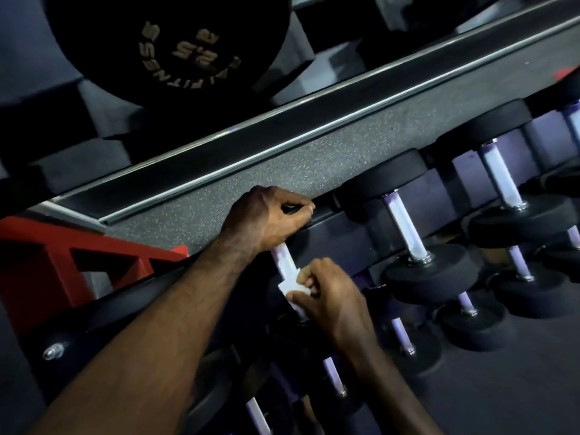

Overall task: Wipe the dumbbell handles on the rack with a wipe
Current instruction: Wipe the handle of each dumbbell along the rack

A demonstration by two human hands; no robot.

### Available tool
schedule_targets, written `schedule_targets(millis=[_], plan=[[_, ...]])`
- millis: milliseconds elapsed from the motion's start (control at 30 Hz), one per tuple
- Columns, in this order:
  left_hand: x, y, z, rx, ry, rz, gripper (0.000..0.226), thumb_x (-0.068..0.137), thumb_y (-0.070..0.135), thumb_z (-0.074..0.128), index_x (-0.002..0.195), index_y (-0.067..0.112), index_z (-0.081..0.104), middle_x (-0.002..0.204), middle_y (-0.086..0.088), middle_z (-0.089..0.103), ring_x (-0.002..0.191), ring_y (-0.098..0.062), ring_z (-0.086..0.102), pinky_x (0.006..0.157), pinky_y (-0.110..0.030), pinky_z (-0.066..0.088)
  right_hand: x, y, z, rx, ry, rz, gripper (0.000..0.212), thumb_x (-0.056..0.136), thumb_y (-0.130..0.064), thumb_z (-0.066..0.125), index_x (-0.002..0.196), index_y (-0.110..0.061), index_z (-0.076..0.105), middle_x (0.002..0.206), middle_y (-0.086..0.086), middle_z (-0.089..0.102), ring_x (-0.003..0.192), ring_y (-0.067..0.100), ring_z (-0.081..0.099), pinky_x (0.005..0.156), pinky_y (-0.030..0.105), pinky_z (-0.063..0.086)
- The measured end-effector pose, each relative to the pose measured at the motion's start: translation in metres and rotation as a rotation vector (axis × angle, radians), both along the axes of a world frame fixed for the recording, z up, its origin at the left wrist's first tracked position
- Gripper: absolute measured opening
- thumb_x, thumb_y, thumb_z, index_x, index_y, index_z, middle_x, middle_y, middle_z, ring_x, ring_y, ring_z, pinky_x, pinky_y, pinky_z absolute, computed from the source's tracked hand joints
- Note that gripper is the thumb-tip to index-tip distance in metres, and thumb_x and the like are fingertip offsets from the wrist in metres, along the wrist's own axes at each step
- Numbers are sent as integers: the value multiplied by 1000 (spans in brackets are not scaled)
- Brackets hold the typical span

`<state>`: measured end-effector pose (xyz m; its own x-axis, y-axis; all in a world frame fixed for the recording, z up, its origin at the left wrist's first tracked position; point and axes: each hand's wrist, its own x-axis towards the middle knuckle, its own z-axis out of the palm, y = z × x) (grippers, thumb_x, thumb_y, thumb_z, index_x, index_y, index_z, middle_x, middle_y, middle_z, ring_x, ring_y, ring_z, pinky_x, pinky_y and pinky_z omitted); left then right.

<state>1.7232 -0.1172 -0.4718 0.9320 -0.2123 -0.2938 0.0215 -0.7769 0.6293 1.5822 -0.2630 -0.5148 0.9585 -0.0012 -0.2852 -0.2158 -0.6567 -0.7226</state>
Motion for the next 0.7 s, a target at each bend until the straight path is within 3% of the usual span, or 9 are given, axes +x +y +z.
schedule_targets(millis=[133, 267, 367, 467, 567, 700], plan=[[1, -2, -2, -28, -9, 8, 44, 71, 79, 51, 106, 63, 74, 112, 29, 76, 106, -3, 74, 96, -34, 60, 0, 13, 8, -58, -43, -27, 29, 87, -40, 72, 104, -33, 49, 103, -13, 53, 94, 13, 56, 78, 44, 51], [-1, -5, 1, -9, -26, -7, 44, 71, 77, 51, 106, 63, 74, 111, 32, 75, 107, -1, 73, 97, -35, 59, 13, 13, 15, -70, -4, -46, 25, 86, -38, 70, 102, -32, 53, 100, -12, 61, 92, 15, 60, 78, 41, 53], [-3, -11, 12, 124, -58, -37, 45, 75, 76, 50, 110, 61, 73, 119, 27, 75, 110, -10, 73, 96, -37, 59, 11, -6, 17, 124, 75, -178, 16, 80, -29, 74, 92, -29, 63, 83, -11, 70, 75, 10, 67, 70, 38, 58], [-4, -29, 26, 292, -147, -139, 36, 87, 61, 60, 118, 52, 75, 129, 15, 75, 113, -20, 72, 95, -39, 59, 6, -32, 19, 408, 129, -341, 13, 79, -19, 84, 85, -21, 72, 76, -3, 75, 66, 8, 69, 66, 32, 59], [5, -67, 40, 236, -190, -170, 40, 93, 51, 64, 133, 48, 70, 131, 2, 75, 114, -28, 72, 97, -41, 58, 10, -73, 31, 578, 79, -435, 15, 80, -16, 87, 89, -16, 75, 79, 5, 77, 70, 12, 71, 68, 32, 56], [22, -138, 48, 96, -238, -161, 67, 87, 62, 51, 150, 41, 57, 149, 5, 64, 136, -23, 61, 110, -43, 52, 37, -167, 54, 583, -107, -558, 14, 84, -7, 85, 95, -11, 76, 82, 7, 79, 69, 12, 71, 67, 24, 55]])
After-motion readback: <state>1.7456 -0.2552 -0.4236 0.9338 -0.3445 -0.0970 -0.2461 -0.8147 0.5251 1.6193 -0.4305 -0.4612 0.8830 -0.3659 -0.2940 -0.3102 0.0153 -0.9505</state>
